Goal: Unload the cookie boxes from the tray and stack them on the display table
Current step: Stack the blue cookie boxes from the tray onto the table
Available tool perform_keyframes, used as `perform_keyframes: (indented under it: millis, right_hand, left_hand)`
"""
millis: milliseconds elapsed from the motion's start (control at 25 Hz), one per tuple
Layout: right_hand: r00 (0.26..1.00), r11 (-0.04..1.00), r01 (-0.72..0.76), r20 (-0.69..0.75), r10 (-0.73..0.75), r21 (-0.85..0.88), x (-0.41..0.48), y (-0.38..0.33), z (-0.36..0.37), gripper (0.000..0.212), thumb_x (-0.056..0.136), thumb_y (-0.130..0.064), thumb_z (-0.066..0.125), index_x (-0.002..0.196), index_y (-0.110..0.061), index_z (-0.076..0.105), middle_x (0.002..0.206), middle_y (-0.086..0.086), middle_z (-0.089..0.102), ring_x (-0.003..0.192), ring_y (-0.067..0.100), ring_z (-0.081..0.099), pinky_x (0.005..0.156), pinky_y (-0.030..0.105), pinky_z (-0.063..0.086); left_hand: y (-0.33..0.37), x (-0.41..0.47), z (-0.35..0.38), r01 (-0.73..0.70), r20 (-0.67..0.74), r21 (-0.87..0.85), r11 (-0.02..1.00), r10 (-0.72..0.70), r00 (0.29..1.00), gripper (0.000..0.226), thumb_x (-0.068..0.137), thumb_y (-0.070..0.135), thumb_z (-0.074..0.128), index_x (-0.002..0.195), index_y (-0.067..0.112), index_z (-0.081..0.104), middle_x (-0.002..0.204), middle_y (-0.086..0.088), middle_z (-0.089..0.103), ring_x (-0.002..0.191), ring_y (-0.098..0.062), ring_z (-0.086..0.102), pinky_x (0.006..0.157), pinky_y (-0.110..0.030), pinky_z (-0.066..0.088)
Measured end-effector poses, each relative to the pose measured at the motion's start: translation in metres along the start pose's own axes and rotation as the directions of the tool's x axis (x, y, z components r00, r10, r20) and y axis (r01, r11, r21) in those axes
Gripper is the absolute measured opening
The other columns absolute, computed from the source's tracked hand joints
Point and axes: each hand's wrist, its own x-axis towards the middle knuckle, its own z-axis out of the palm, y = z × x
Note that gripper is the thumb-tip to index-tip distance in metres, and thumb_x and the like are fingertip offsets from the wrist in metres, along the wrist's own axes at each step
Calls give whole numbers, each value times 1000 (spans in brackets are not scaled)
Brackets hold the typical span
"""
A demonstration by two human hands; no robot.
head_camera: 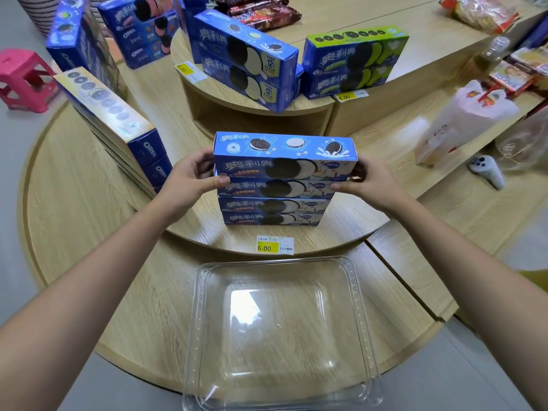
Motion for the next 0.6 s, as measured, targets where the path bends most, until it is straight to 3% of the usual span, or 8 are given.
perform_keyframes:
  millis: [400, 600]
  right_hand:
    - [997, 999, -15, 74, 18, -37, 2, -7, -6, 49, 76, -14, 74, 121, -17, 54, 106, -5, 65, 91, 2, 63, 78, 15, 53]
    - [997, 995, 21, 79, -13, -100, 1, -9, -4, 52, 76, -13, 73, 124, -13, 51, 110, -2, 62, 90, 1, 59, 71, 5, 48]
  left_hand:
    - [0, -1, -2, 17, 7, 26, 1000, -17, 1000, 50, 84, 4, 59, 130, 11, 45, 123, -1, 61, 114, -11, 59, 78, -16, 55]
    - [3, -3, 0, 3, -18, 49, 999, -2, 1000, 44, 84, 1, 58, 124, 14, 50, 111, 9, 63, 102, 1, 63, 71, -12, 53]
